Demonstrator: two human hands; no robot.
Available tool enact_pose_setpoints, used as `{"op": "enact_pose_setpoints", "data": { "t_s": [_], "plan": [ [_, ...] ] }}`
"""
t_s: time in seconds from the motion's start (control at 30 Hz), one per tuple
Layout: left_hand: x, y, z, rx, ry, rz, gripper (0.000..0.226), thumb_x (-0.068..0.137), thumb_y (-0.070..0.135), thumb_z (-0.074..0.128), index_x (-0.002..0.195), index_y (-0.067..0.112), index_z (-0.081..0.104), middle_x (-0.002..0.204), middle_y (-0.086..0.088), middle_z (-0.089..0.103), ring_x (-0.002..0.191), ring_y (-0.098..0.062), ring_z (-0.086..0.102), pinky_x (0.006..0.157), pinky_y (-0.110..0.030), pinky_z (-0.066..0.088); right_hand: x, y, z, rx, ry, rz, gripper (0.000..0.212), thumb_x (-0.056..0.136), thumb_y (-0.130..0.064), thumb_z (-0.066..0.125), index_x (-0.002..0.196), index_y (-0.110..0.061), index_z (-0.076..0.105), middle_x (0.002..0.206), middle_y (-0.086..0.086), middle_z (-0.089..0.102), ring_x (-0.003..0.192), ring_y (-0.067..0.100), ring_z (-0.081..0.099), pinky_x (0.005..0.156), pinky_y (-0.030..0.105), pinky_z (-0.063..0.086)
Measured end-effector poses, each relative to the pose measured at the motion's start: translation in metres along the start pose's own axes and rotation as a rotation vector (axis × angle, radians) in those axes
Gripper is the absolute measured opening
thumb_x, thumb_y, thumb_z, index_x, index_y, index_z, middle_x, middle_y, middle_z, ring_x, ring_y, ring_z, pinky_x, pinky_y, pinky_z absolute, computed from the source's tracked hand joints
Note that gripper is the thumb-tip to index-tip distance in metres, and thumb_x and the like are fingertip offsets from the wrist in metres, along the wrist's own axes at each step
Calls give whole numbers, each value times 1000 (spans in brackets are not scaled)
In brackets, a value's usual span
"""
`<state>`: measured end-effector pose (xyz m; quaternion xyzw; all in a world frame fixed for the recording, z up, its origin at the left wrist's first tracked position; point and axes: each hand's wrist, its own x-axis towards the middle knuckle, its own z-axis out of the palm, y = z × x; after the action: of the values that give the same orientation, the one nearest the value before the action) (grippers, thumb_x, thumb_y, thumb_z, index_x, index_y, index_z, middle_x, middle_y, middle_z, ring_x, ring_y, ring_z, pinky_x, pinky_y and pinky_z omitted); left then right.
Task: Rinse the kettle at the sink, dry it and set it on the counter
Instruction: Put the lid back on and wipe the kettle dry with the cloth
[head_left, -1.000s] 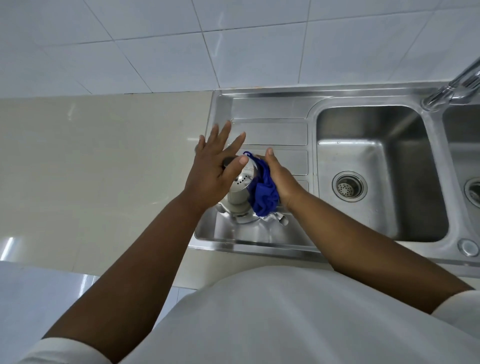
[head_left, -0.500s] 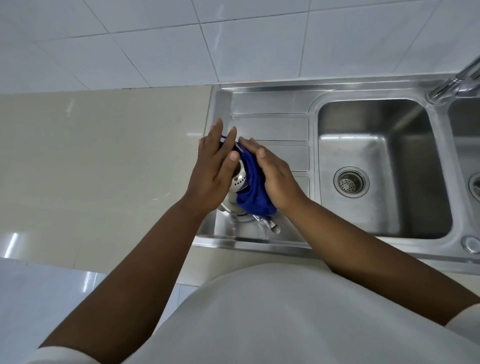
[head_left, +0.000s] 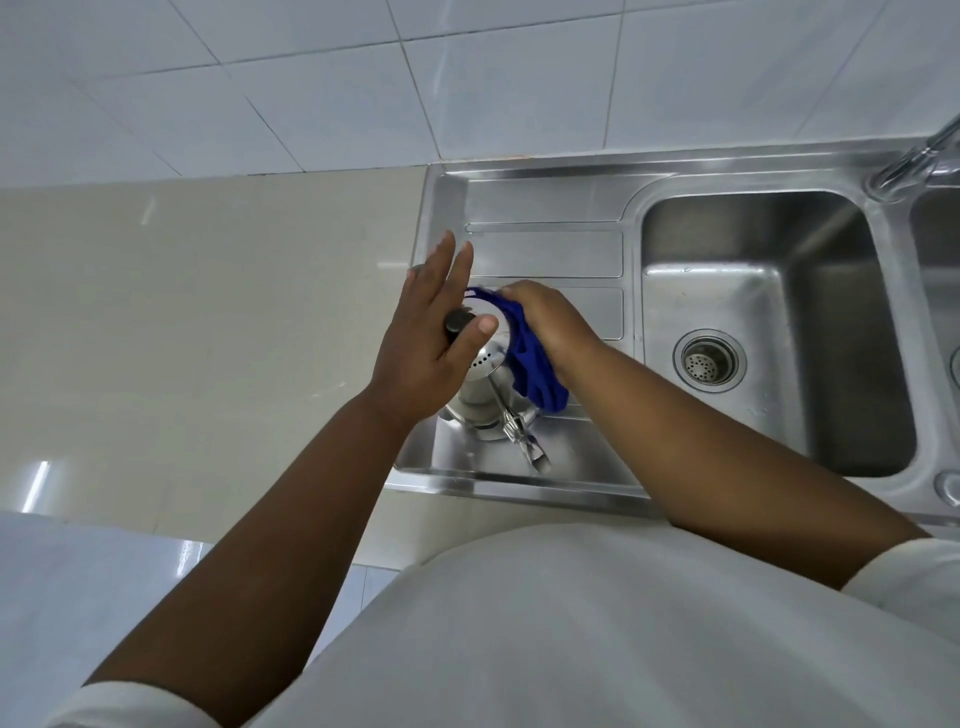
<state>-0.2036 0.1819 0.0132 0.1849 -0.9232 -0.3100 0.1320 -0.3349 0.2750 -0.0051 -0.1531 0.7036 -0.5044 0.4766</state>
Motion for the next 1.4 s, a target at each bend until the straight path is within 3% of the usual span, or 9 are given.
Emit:
{"op": "enact_pose_setpoints", "data": {
  "t_s": [0.13, 0.27, 0.4, 0.6, 0.77, 0.9, 1.07, 1.23, 1.4],
  "plan": [
    [1, -3, 0, 53, 9, 5, 79, 92, 66, 31, 153, 17, 19, 162, -5, 14, 151, -14, 10, 123, -34, 5, 3, 39, 2, 208, 170, 102, 27, 72, -50, 55, 66, -26, 66, 81, 10, 70, 83, 35, 66, 97, 61, 52],
    [2, -5, -1, 71, 5, 33, 76, 93, 63, 36, 152, 15, 24, 161, -5, 20, 150, -15, 16, 122, -29, 7, -28, 44, 15, 362, 163, 47, 46, 75, -61, 54, 100, -30, 76, 110, 5, 76, 106, 25, 70, 107, 55, 48],
    [4, -7, -4, 72, -25, 75, 75, 94, 59, 38, 151, 12, 27, 160, -7, 23, 150, -18, 17, 122, -30, 10, -54, 38, 32, 195, 164, -322, 40, 94, -54, 38, 133, -49, 49, 154, -13, 43, 147, 10, 37, 124, 44, 28],
    [9, -5, -15, 20, -122, 127, 79, 94, 61, 34, 152, 9, 19, 162, -8, 16, 151, -18, 12, 122, -26, 6, -45, 20, 26, 2, 114, -528, 47, 105, -34, 29, 141, -18, 53, 137, -14, 55, 130, -1, 49, 114, 21, 34],
    [11, 9, -10, 133, -111, -199, 93, 85, 73, 39, 154, 15, 16, 164, -4, 2, 151, -17, -4, 123, -41, 9, -23, 29, 10, 66, 55, -328, 50, 101, -54, 31, 126, -28, 66, 120, -5, 72, 115, 13, 65, 110, 47, 46],
    [11, 11, -10, 246, -131, -301, 87, 83, 78, 34, 142, 15, 30, 163, -4, 13, 151, -19, 7, 119, -49, 24, -21, 42, 8, 140, 89, -188, 57, 93, -67, 31, 120, -32, 67, 89, 1, 71, 89, 26, 69, 97, 59, 52],
    [12, 0, -17, 244, -205, -185, 92, 78, 84, 29, 147, 23, 26, 163, 3, 15, 150, -11, 13, 112, -48, 38, -39, 54, 24, 119, 171, -306, 40, 91, -72, 27, 118, -61, 54, 125, -7, 65, 121, 16, 60, 108, 53, 45],
    [10, 3, -27, 176, -239, -67, 88, 83, 72, 34, 153, 22, 19, 163, 1, 10, 143, -1, 14, 118, -35, 26, -65, 59, 44, -120, 161, -601, 70, 97, -69, 18, 154, -29, 24, 167, -1, 23, 155, 15, 20, 125, 47, 22],
    [13, 2, -31, 163, -274, 5, 82, 86, 70, 36, 152, 22, 25, 163, 5, 16, 145, -13, 30, 113, -42, 36, -42, 40, 32, -147, 171, -703, 77, 99, -65, 19, 147, -11, 44, 157, 6, 43, 146, 18, 38, 119, 43, 34]
  ]
}}
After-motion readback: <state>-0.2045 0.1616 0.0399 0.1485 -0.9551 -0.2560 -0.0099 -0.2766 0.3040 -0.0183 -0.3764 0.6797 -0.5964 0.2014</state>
